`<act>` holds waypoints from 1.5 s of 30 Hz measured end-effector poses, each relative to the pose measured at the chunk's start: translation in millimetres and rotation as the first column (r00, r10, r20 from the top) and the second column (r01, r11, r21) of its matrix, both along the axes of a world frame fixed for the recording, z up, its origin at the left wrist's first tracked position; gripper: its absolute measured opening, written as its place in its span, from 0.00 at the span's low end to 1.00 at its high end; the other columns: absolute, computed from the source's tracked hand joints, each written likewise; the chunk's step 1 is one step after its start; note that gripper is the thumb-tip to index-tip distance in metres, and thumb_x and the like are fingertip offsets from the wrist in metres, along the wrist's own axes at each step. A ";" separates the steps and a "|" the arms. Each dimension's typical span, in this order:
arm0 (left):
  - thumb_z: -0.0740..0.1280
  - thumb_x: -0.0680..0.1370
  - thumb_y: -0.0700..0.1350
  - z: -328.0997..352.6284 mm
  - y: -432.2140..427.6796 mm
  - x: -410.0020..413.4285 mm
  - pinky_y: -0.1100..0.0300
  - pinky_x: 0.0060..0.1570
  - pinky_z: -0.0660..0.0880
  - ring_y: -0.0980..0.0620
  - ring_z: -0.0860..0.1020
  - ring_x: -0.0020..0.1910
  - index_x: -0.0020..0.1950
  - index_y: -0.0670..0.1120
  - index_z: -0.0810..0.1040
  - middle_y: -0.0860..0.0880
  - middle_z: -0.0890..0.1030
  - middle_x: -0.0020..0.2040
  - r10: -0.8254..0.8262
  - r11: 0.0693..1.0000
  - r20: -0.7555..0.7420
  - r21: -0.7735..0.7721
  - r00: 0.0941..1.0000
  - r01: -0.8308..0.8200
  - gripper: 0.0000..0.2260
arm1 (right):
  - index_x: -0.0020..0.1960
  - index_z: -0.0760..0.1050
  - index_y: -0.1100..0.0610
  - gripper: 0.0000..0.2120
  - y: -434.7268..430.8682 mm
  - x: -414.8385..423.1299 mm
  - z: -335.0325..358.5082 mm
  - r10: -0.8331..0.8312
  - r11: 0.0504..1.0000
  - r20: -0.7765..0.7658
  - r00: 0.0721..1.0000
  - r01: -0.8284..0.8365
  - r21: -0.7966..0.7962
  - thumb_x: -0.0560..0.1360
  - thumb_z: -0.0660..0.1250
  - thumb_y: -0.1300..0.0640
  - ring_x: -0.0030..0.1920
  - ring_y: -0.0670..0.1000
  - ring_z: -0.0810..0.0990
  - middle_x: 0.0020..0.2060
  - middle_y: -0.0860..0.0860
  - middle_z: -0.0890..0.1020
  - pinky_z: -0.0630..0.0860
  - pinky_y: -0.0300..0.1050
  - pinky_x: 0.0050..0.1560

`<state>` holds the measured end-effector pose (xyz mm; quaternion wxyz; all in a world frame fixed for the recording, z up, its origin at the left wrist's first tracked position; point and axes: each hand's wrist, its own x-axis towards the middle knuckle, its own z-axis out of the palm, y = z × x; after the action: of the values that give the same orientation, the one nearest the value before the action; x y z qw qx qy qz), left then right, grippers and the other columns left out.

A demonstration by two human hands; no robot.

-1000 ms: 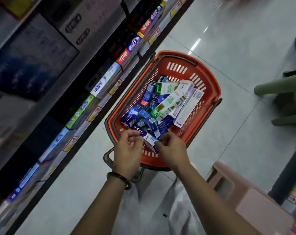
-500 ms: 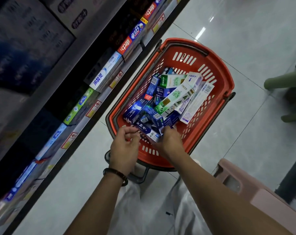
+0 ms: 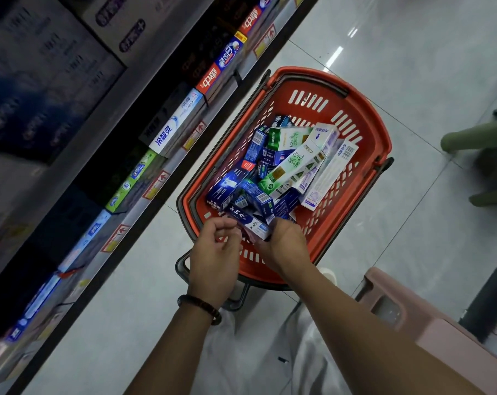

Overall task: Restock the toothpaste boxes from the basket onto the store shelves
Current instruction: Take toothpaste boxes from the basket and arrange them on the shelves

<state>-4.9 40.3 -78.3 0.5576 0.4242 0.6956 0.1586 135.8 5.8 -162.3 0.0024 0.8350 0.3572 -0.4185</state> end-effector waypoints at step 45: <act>0.69 0.83 0.43 250.2 51.5 22.0 0.45 0.56 0.83 0.49 0.84 0.56 0.61 0.57 0.76 0.50 0.82 0.62 0.012 0.995 0.149 0.097 0.989 -0.027 0.10 | 0.48 0.86 0.48 0.06 10.5 126.4 431.2 -0.156 0.608 -0.303 0.940 0.333 0.721 0.72 0.80 0.50 0.45 0.47 0.87 0.44 0.43 0.86 0.86 0.51 0.44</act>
<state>17.1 91.7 171.9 0.5845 0.4315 0.6479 0.2291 262.2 16.2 268.8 -0.4446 0.7495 0.3798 -0.3104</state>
